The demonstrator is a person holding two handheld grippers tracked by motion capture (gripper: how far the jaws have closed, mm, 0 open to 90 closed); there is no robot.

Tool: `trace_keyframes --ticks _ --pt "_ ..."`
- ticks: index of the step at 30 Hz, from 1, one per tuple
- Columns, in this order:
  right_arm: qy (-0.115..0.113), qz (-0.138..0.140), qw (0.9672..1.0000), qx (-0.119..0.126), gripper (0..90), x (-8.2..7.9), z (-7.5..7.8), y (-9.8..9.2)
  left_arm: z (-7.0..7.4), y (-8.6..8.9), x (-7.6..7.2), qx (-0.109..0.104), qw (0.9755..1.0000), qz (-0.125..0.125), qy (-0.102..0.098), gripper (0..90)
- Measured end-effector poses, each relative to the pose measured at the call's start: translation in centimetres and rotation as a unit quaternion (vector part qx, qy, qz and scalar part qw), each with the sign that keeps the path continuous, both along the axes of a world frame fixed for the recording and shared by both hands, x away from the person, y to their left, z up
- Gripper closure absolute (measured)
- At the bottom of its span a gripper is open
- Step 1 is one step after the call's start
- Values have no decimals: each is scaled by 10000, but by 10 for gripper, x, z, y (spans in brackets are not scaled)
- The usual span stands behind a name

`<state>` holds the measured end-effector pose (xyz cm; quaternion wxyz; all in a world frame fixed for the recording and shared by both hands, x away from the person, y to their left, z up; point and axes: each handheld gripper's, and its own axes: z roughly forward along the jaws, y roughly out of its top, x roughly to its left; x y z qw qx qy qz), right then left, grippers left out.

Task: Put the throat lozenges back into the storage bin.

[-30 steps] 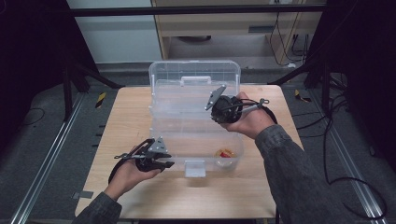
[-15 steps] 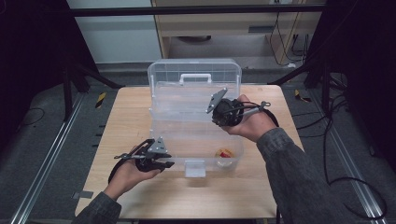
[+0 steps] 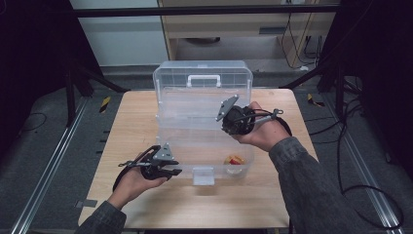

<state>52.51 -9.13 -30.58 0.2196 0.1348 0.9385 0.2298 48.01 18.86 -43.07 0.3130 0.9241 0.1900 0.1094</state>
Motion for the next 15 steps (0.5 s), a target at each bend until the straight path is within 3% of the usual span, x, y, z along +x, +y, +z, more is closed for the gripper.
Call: trace_keyframes --ticks 15 --pt "33 57 10000 -19 820 -5 -3 0 0 -1 -2 69 9999 -1 -99 644"
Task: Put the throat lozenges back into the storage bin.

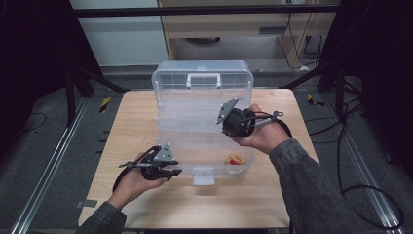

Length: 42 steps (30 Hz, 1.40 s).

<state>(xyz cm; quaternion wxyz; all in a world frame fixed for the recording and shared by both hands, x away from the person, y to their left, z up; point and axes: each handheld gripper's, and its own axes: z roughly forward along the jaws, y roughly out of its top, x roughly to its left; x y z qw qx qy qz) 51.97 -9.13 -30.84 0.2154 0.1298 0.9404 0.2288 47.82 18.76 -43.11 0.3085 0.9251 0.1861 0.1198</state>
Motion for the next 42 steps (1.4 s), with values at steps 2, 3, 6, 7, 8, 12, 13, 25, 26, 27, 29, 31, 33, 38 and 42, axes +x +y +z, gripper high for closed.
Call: trace_keyframes --ticks 2,3,6,7,8,12,13,25,26,27,29,31,33,38,42 --pt "5 11 10000 6 820 -1 -1 -1 0 0 0 5 10000 8 -5 641" --pt "21 15 10000 24 820 -1 -1 -1 0 0 0 9 10000 8 -5 640" --pt "23 17 10000 28 818 -2 -1 -1 0 -1 -1 21 10000 21 -39 636" --pt "11 13 10000 26 817 -1 -1 -1 0 -1 -1 27 10000 24 -52 633" --pt "8 13 10000 27 815 -1 -1 -1 0 -1 -2 33 10000 27 -70 631" --pt "27 6 10000 50 814 0 -1 -1 -2 2 -3 -53 9999 98 -132 585" --pt "28 7 10000 52 814 0 -1 -1 -1 2 -3 -73 9998 122 -150 562" --pt "43 -11 10000 47 807 1 0 -1 23 18 -24 -614 9965 378 -415 423" --pt "45 -9 10000 52 807 0 0 -1 25 21 -25 -709 9958 417 -401 414" --pt "42 -12 10000 47 807 0 0 -1 26 23 -25 -731 9956 435 -388 406" --pt "43 -15 10000 53 807 1 0 -2 28 27 -26 -738 9952 483 -422 407" --pt "50 -11 10000 57 806 1 0 -1 29 31 -26 -790 9948 509 -398 398" --pt "55 -12 10000 70 805 1 -1 -1 32 35 -28 -810 9943 551 -428 387" --pt "54 -11 10000 79 801 1 -1 -2 37 45 -30 -841 9934 665 -412 327" --pt "61 -25 10000 70 798 1 -1 -2 36 58 -26 -854 9926 813 -300 253"
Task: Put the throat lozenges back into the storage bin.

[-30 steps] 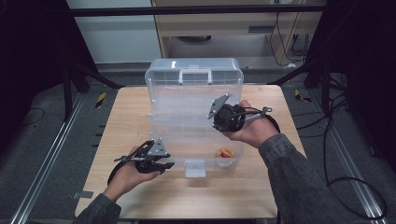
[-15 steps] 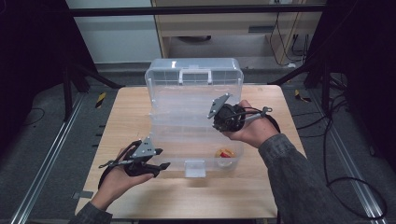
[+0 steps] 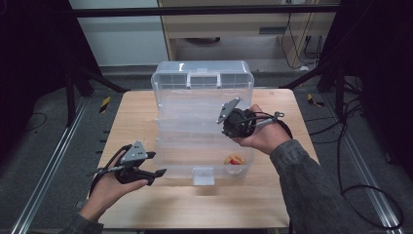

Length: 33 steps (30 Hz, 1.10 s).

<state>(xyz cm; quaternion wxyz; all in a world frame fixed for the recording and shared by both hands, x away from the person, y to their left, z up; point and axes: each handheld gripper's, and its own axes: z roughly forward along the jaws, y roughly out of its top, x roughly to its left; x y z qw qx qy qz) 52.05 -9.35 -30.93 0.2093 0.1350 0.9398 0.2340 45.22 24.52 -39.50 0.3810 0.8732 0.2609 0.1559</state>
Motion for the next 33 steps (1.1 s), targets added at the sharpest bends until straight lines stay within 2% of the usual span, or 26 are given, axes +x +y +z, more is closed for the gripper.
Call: trace_keyframes --ticks 5,9,11,18,24,27,31,33 --pt "-33 -1 10000 13 794 -1 -1 0 2 17 7 -102 9995 263 133 158" --pt "-30 -2 10000 7 793 -1 -1 0 8 31 16 -115 9985 527 106 153" --pt "-43 0 10000 -3 792 -1 -1 0 13 37 22 -177 9978 620 148 141" --pt "-69 -8 10000 39 786 -2 -3 -1 28 51 37 -367 9944 992 53 143" --pt "-42 -26 9999 106 781 -2 -5 -1 38 54 47 -364 9932 1103 -2 157" --pt "-49 -48 9999 100 778 -2 -5 -2 43 54 50 -476 9919 1176 -61 171" --pt "-45 -29 9999 90 776 -2 -5 -1 49 51 55 -550 9913 1197 -79 195" --pt "-41 -32 9999 95 770 -2 -6 -1 52 49 58 -510 9916 1181 -97 206"
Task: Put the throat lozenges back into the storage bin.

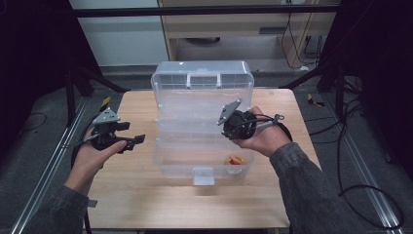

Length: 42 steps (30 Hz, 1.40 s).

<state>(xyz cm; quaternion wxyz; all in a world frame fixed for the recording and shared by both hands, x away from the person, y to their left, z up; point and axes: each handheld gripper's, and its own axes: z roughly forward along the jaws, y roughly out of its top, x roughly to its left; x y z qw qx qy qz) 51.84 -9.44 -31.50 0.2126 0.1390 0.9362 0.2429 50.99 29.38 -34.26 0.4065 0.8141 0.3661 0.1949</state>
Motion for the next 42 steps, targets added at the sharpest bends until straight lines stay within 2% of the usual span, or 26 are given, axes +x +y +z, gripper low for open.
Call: trace_keyframes --ticks 7,12,24,30,42 --pt "-19 23 10000 16 767 -1 -1 -1 15 -9 7 12 9998 8 -190 271" --pt "-28 46 10000 13 774 -2 -2 -1 22 -15 11 -99 9996 55 -270 363" --pt "-47 88 9999 -7 784 -6 -4 -2 36 -29 21 -241 9985 170 -460 464" --pt "-67 84 9999 28 783 -7 -5 -2 39 -32 22 -290 9986 120 -432 567" --pt "-60 98 9999 81 782 -12 -10 -3 40 -37 25 -345 9986 53 -409 707"
